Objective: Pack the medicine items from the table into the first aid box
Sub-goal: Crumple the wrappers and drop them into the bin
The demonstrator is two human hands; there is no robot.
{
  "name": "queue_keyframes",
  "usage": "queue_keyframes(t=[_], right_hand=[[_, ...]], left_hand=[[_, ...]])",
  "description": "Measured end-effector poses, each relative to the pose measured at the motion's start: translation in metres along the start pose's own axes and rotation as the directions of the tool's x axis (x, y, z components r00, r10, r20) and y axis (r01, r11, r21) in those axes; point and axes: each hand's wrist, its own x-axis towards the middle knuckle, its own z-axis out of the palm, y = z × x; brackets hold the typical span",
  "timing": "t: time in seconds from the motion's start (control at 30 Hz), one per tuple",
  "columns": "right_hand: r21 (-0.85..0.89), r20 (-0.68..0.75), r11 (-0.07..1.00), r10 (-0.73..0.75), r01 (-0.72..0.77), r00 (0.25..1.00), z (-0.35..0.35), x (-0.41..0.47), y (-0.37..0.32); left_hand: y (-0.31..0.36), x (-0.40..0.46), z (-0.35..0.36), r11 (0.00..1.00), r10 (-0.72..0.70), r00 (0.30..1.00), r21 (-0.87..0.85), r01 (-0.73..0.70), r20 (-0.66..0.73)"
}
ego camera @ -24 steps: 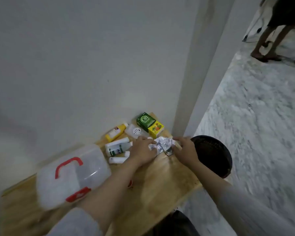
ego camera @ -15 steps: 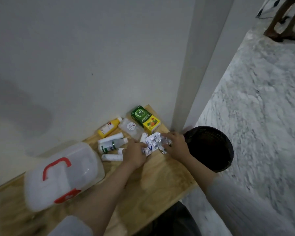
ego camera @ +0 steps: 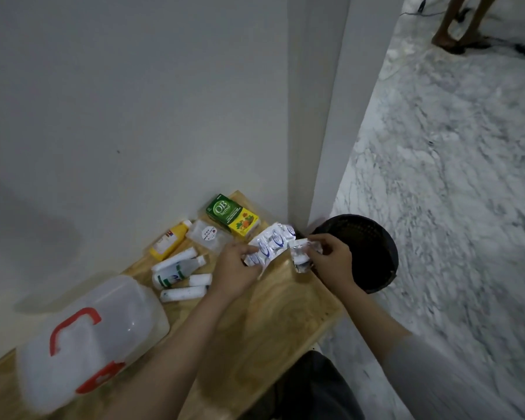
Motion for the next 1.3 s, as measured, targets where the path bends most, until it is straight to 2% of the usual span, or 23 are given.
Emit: queue_keyframes(t=[0.17,0.37,0.47,0.6,0.7,0.93,1.13,1.3], right_hand=[[0.008,-0.221,0.995,0.099,-0.1,0.97,-0.053,0.016,0.021],[-0.072,-0.366,0.968,0.199,-0.241,0.909,-0.106,0.051,0.061],[-0.09,-0.364,0.95,0.249,-0.3,0.897,-0.124,0.075,0.081],[-0.19,-0.261,0.912,0.31,-0.364,0.914,-0.138,0.1,0.103],[-0.19,-0.201,0.906,0.342,-0.379,0.918,-0.146,0.103,0.115],[-0.187,-0.137,0.903,0.366,-0.387,0.921,-0.141,0.096,0.115],[-0.136,-0.099,0.963,0.219,-0.232,0.971,-0.104,0.095,0.055],[-0.107,-0.046,0.989,0.095,-0.1,0.994,-0.057,0.08,-0.012]], left_hand=[[0.049,0.021,0.047,0.993,0.118,0.989,-0.015,-0.117,0.089],[0.094,0.076,0.12,0.989,0.083,0.965,0.098,-0.11,0.249],[0.107,0.101,0.153,0.985,0.064,0.95,0.131,-0.108,0.305],[0.116,0.126,0.19,0.983,0.034,0.919,0.154,-0.103,0.392],[0.117,0.132,0.205,0.984,-0.009,0.9,0.165,-0.07,0.436],[0.107,0.12,0.19,0.99,-0.037,0.92,0.138,-0.019,0.391],[0.108,0.107,0.134,0.994,0.047,0.969,0.081,-0.068,0.243],[0.092,0.09,0.057,0.99,0.129,0.989,0.045,-0.132,0.07]])
